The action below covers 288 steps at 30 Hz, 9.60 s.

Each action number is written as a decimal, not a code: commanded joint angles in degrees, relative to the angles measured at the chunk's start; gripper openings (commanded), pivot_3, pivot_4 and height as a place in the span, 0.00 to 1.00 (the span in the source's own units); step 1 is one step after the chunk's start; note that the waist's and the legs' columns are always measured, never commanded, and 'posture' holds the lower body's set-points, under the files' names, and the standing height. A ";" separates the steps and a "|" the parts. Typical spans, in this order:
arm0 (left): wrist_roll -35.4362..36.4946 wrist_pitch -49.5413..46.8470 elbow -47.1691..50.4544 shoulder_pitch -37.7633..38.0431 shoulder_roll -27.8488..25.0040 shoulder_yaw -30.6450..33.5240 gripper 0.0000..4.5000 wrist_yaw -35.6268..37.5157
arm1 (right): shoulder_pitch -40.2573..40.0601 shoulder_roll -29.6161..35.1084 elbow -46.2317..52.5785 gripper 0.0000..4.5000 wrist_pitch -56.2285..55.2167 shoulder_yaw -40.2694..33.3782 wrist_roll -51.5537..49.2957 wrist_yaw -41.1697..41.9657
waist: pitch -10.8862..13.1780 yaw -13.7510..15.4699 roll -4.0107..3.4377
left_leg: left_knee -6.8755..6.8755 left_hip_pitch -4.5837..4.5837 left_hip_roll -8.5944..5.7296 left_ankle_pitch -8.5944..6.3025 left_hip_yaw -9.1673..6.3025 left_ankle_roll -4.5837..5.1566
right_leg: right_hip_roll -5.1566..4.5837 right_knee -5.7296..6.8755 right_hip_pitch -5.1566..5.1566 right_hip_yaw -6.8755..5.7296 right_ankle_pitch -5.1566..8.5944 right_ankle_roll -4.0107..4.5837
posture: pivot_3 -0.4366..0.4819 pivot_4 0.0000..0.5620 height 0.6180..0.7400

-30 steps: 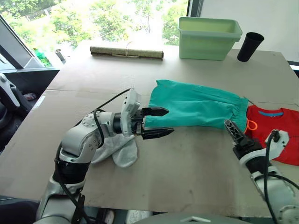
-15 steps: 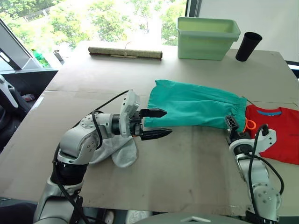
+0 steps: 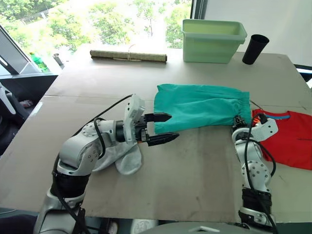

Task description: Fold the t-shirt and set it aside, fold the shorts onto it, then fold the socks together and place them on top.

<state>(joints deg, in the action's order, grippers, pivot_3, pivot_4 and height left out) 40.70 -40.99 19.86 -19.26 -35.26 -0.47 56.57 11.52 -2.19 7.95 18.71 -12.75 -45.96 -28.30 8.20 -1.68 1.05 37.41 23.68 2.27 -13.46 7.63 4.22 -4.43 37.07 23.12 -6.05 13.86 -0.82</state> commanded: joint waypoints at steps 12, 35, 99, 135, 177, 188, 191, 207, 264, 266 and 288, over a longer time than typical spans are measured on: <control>1.58 0.11 2.98 1.01 -1.50 2.06 1.00 -1.82 | -11.03 25.04 23.96 0.02 4.65 9.94 33.86 13.09 | 0.25 0.87 -0.44 | -0.14 0.08 -0.06 -0.01 0.02 0.00 | -0.03 -0.10 0.10 -0.02 0.11 -0.17 | 0.48 0.27 1.00; -1.63 3.48 -3.58 4.20 -11.32 7.32 1.00 4.31 | 15.28 28.97 6.51 0.02 9.94 47.50 52.00 70.22 | 0.37 1.20 -0.04 | -0.06 0.15 0.17 0.06 -0.07 -0.10 | 0.24 -0.13 0.12 -0.11 0.03 0.01 | 0.48 0.27 1.00; 0.39 6.41 0.12 -3.35 3.17 -3.16 1.00 6.26 | -2.62 65.43 28.24 0.01 59.34 -27.11 12.96 75.08 | 0.41 2.39 -0.14 | -0.09 0.24 -0.05 -0.06 -0.19 0.11 | -0.10 -0.26 0.05 -0.36 0.00 0.02 | 0.48 0.27 1.00; 3.03 3.59 -2.70 -8.20 2.68 -2.51 1.00 5.45 | -7.58 35.34 40.39 1.00 37.72 -43.02 24.65 72.66 | 0.41 2.13 -0.32 | 0.07 0.06 0.07 0.00 -0.21 -0.02 | 0.24 -0.20 -0.08 -0.08 0.14 -0.28 | 0.48 0.27 1.00; -25.34 -5.59 -1.86 16.03 -1.35 -0.40 0.66 -18.99 | -22.99 38.89 40.73 1.00 9.64 10.66 23.40 72.16 | -0.15 3.09 -0.95 | -0.14 0.08 -0.18 -0.24 -0.24 -0.16 | -0.44 -0.28 0.03 -0.34 0.19 0.11 | 0.48 0.27 1.00; -24.93 -37.04 -7.11 -11.55 26.11 8.17 0.00 -43.56 | -13.22 39.97 38.64 1.00 14.92 13.10 23.57 67.89 | -0.13 3.85 -0.49 | 0.38 0.13 -0.14 -0.07 -0.38 0.27 | -0.32 -0.15 -0.41 -0.73 0.09 -0.39 | 0.48 0.27 1.00; -24.59 -37.95 -10.10 -15.03 30.53 9.42 0.23 -45.87 | -7.08 35.99 35.06 1.00 22.71 14.50 23.65 61.01 | 0.04 3.83 -0.20 | 0.38 0.15 -0.12 -0.08 -0.37 0.28 | -0.24 -0.16 -0.40 -0.70 -0.02 -0.21 | 0.48 0.27 1.00; -16.36 -8.96 -6.15 -8.33 -2.39 0.30 0.95 -8.22 | 1.32 31.24 31.43 1.00 23.02 23.83 24.24 62.20 | 0.19 2.25 -0.25 | -0.04 0.17 -0.11 -0.12 -0.29 -0.21 | -0.35 -0.19 -0.07 -0.69 0.00 -0.10 | 0.48 0.27 1.00; 27.48 -31.05 -7.28 -14.44 21.87 31.13 0.01 -40.23 | -3.59 39.86 34.95 1.00 24.70 17.02 22.07 63.49 | 0.36 2.30 0.14 | 0.13 0.21 -0.06 0.02 -0.31 0.13 | -0.30 -0.10 -0.16 -0.64 0.05 -0.16 | 0.48 0.27 1.00; 34.07 -31.86 -7.95 -10.58 23.76 35.12 0.01 -50.29 | -3.02 40.26 34.26 1.00 24.76 16.91 21.62 64.32 | 0.34 1.65 0.09 | 0.12 -0.02 -0.06 0.02 -0.29 0.13 | -0.29 -0.10 -0.37 -0.61 0.13 -0.30 | 0.48 0.27 1.00; -2.87 21.87 -8.20 13.30 -29.99 3.89 0.63 14.26 | -1.11 41.62 32.48 1.00 22.52 19.60 18.90 69.26 | 0.17 2.77 -0.59 | -0.32 0.20 -0.26 -0.03 -0.03 -0.42 | -0.56 -0.26 0.14 -0.71 0.14 0.19 | 0.48 0.27 1.00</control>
<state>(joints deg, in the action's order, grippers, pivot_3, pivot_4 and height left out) 44.81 -28.44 14.66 -4.14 -63.95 6.59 61.41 10.19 39.05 38.81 44.13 7.10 -27.04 39.36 8.37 1.09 0.46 37.08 23.93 2.05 -13.49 7.60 3.79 -4.97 36.79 23.32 -6.74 14.00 -0.63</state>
